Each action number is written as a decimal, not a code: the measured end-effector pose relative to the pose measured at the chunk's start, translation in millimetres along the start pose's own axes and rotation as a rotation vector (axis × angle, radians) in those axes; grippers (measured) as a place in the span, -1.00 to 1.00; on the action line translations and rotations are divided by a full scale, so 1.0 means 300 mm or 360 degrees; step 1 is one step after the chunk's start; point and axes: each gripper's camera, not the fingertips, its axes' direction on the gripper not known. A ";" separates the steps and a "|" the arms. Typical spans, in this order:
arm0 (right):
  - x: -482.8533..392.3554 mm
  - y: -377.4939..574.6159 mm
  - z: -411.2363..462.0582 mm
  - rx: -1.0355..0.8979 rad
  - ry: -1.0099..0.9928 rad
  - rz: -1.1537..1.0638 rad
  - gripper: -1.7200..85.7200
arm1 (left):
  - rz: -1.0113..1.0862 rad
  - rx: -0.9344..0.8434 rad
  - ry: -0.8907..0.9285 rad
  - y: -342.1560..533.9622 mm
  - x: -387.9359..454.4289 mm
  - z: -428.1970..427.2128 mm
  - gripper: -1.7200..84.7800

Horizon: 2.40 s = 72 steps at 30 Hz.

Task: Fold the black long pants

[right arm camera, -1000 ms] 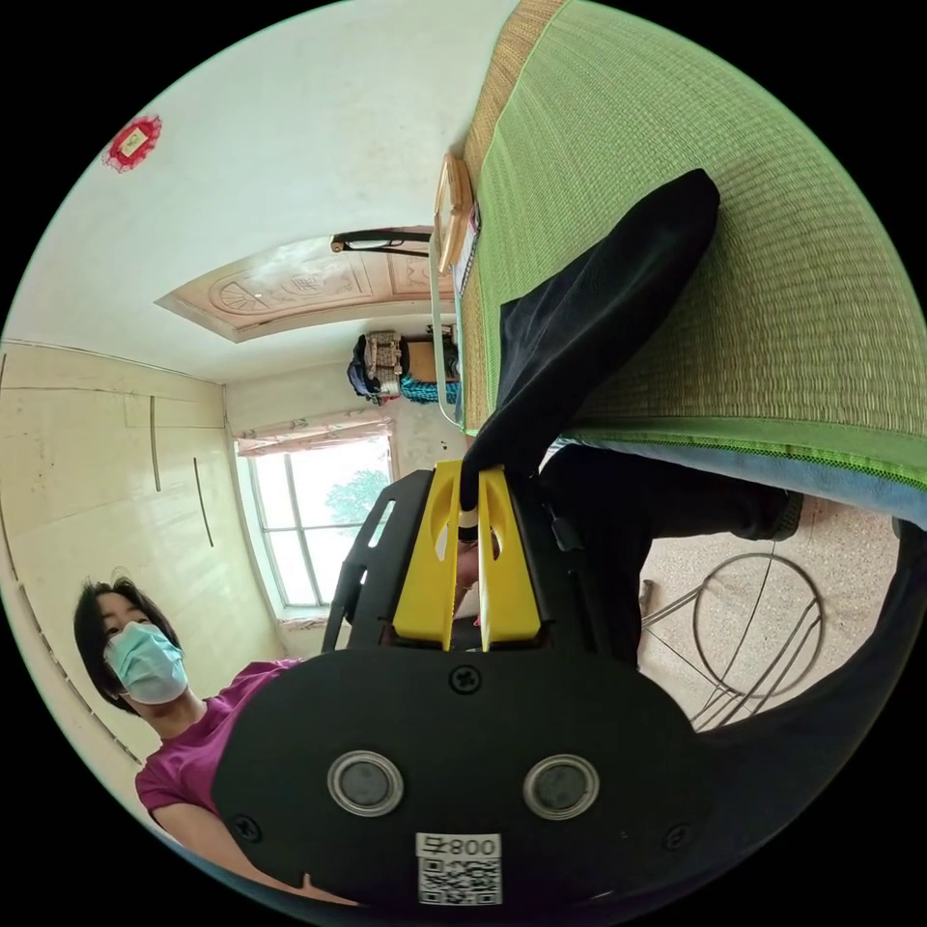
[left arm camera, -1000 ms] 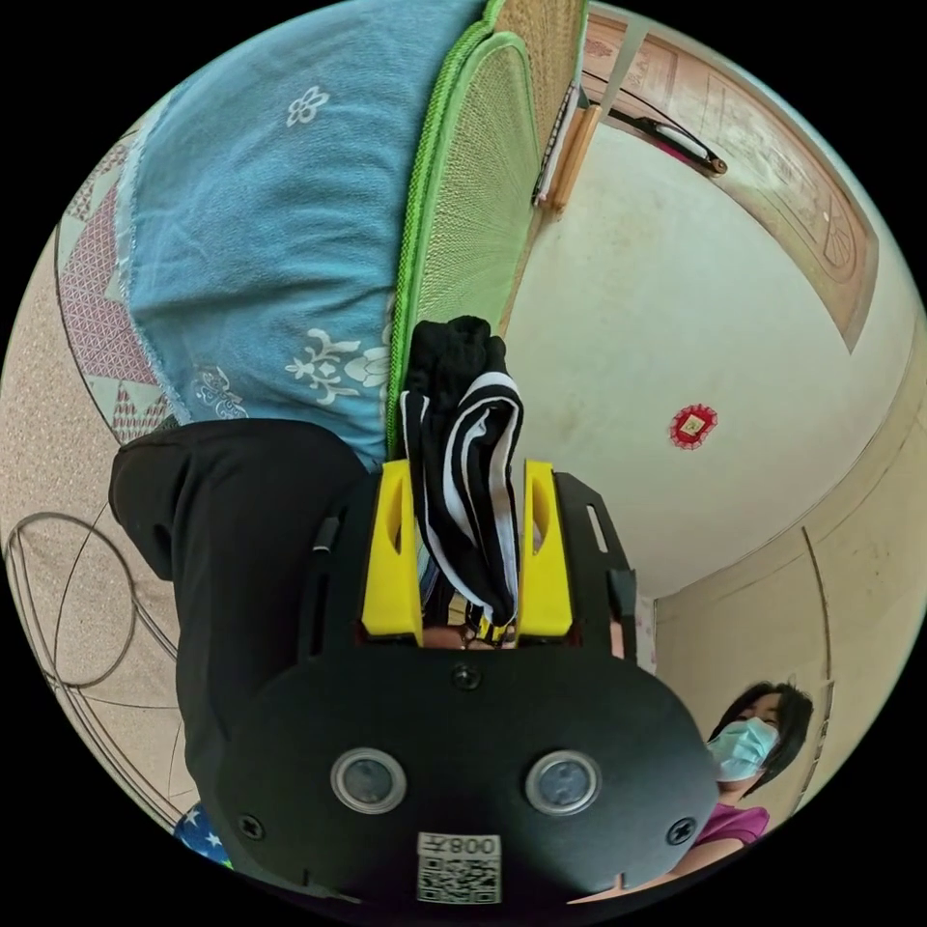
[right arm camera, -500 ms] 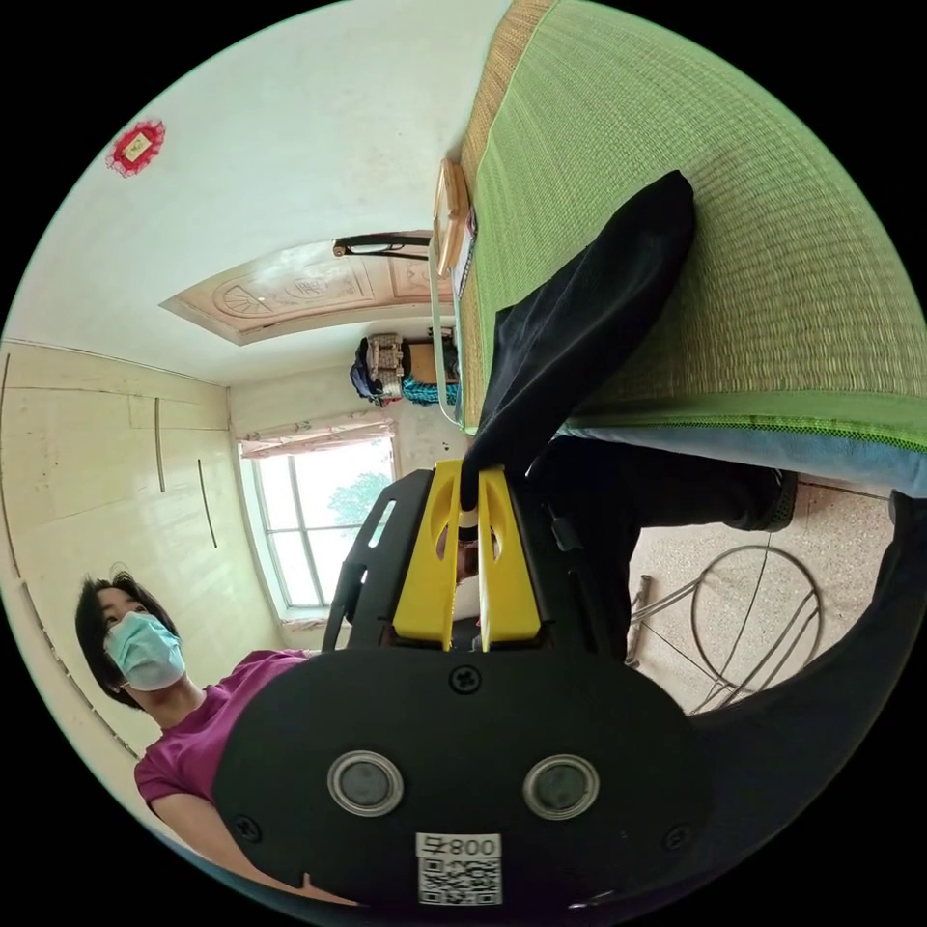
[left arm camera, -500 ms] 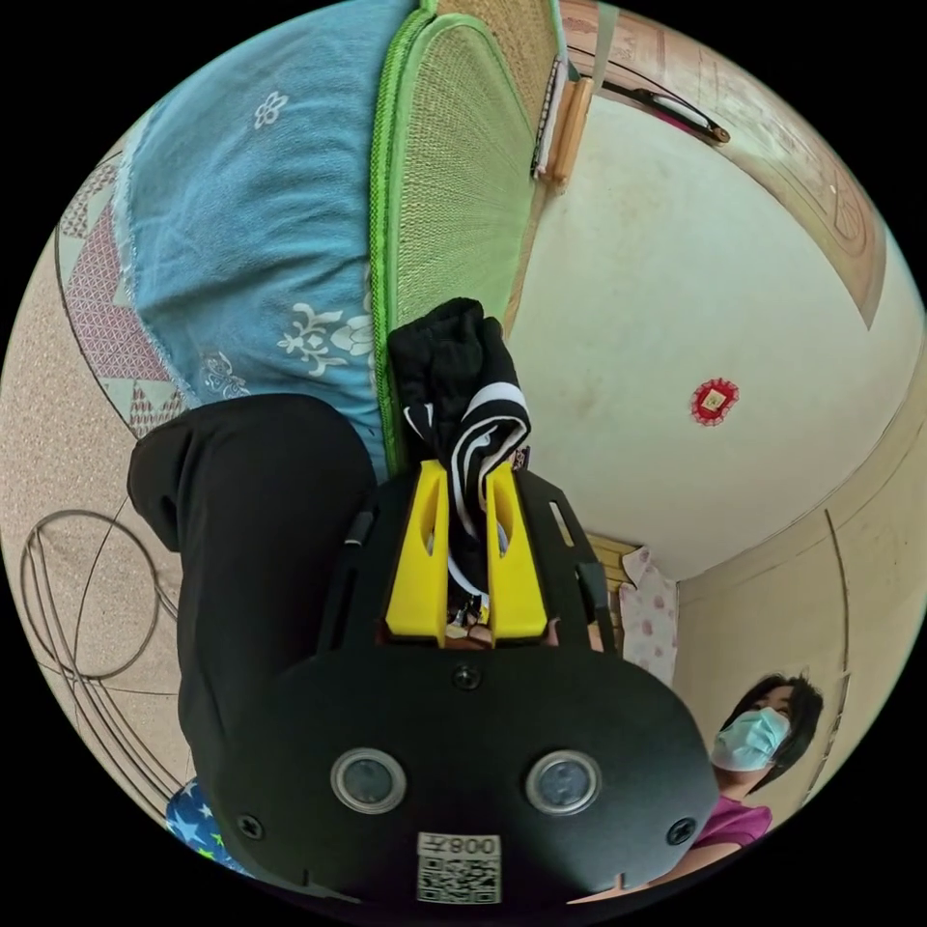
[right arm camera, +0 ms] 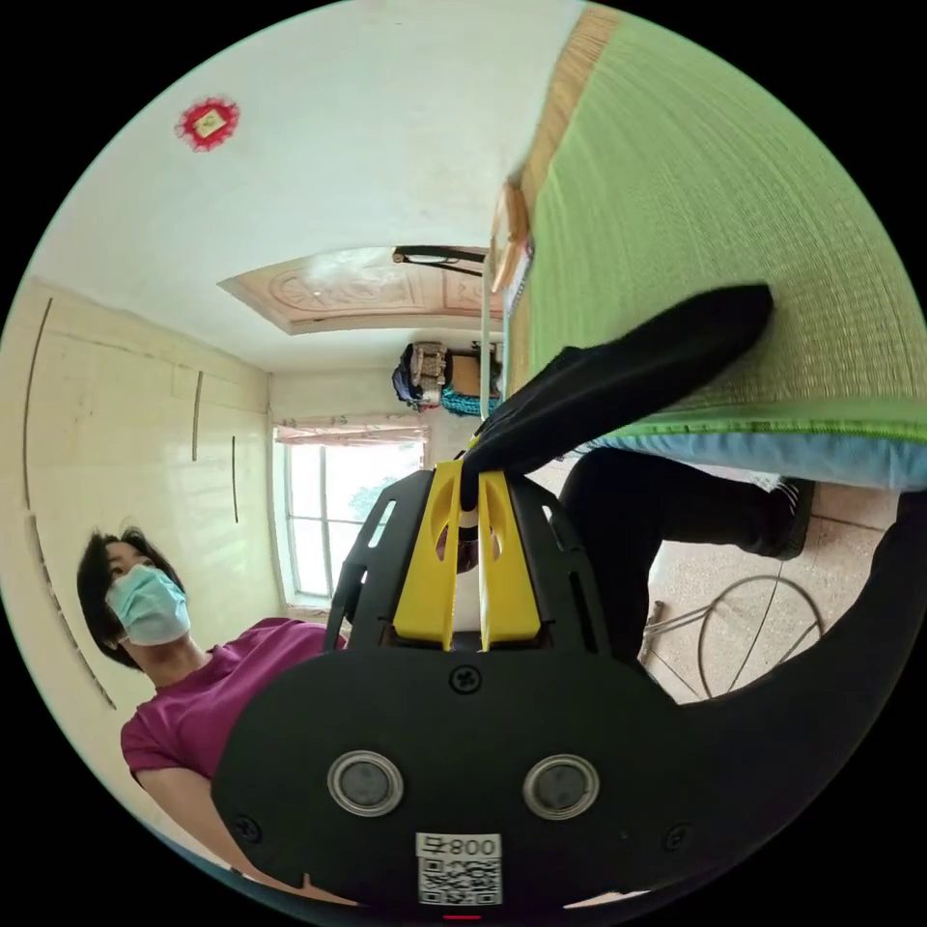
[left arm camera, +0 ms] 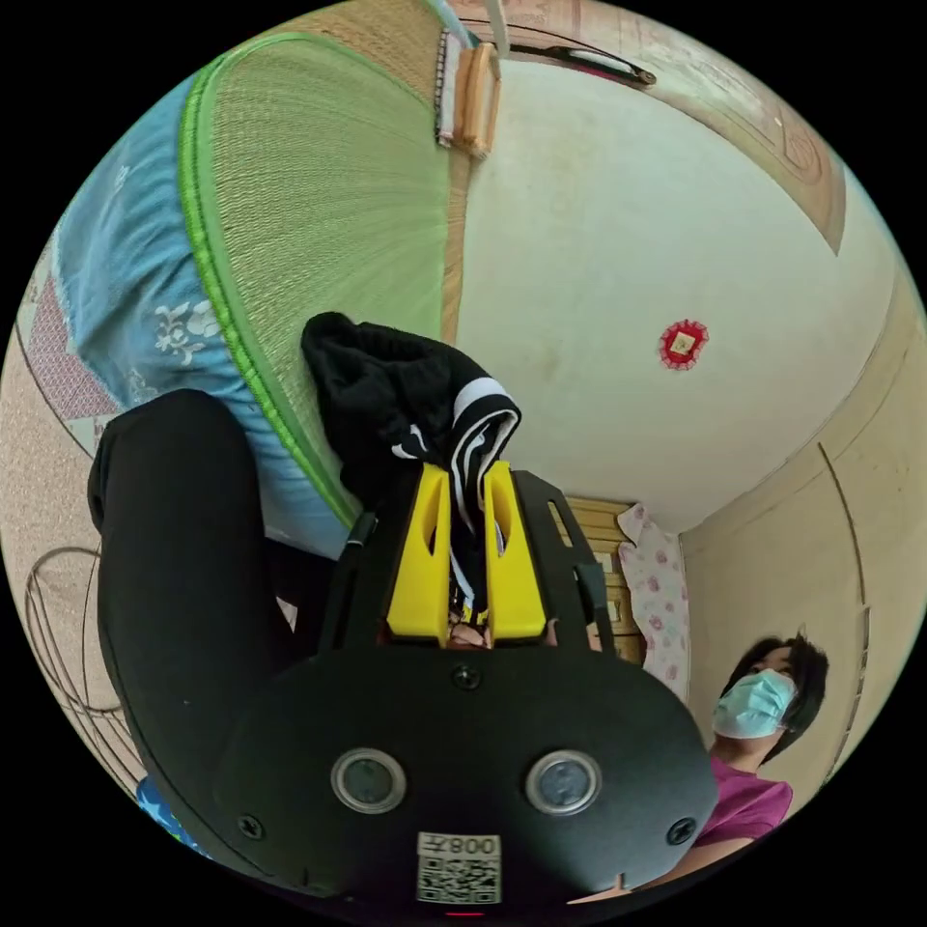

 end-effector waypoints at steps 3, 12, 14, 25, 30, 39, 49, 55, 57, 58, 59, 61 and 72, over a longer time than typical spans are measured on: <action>0.015 0.037 -0.084 0.0015 0.0060 -0.0112 -0.93 | 0.0128 -0.0105 -0.0043 -0.037 0.115 0.147 -0.81; 0.236 0.215 -0.325 0.0173 -0.0063 -0.0146 -0.93 | 0.0145 -0.0196 0.0010 -0.085 0.311 0.608 -0.81; 0.281 0.244 -0.380 0.0208 -0.0064 -0.0155 -0.93 | 0.0161 -0.0253 -0.0007 -0.105 0.370 0.759 -0.81; 0.443 0.299 -0.932 0.0601 0.0036 -0.0317 -0.93 | 0.0304 -0.0636 -0.0040 -0.248 0.728 1.858 -0.81; 0.287 0.306 -1.403 0.0931 0.0284 -0.0620 -0.93 | 0.0523 -0.0910 0.0129 -0.238 1.039 2.612 -0.81; 0.380 0.621 -1.891 0.1413 0.0780 -0.0700 -0.92 | 0.0904 -0.1466 0.0203 0.028 1.292 3.813 -0.80; 1.148 0.800 -1.927 0.1531 0.0503 -0.0136 -0.91 | 0.0621 -0.1789 -0.0199 0.094 0.887 4.405 -0.81; 1.214 0.859 -1.930 0.1598 0.0547 -0.0171 -0.91 | 0.0714 -0.1817 -0.0184 0.136 0.989 4.546 -0.78; 1.245 0.908 -1.925 0.1642 0.0517 -0.0164 -0.92 | 0.0725 -0.1789 -0.0187 0.142 1.019 4.560 -0.78; 1.251 0.923 -1.922 0.1655 0.0514 -0.0165 -0.93 | 0.0752 -0.1749 -0.0191 0.141 1.046 4.559 -0.79; 1.262 0.954 -1.916 0.1679 0.0519 -0.0158 -0.93 | 0.0810 -0.1700 -0.0200 0.137 1.081 4.553 -0.79; 1.266 0.998 -1.907 0.1702 0.0540 -0.0149 -0.95 | 0.0909 -0.1617 -0.0229 0.135 1.144 4.543 -0.82; 1.094 0.782 -1.853 0.1498 0.1433 -0.0274 -0.96 | 0.1475 -0.1589 -0.0495 0.407 1.404 4.803 -0.95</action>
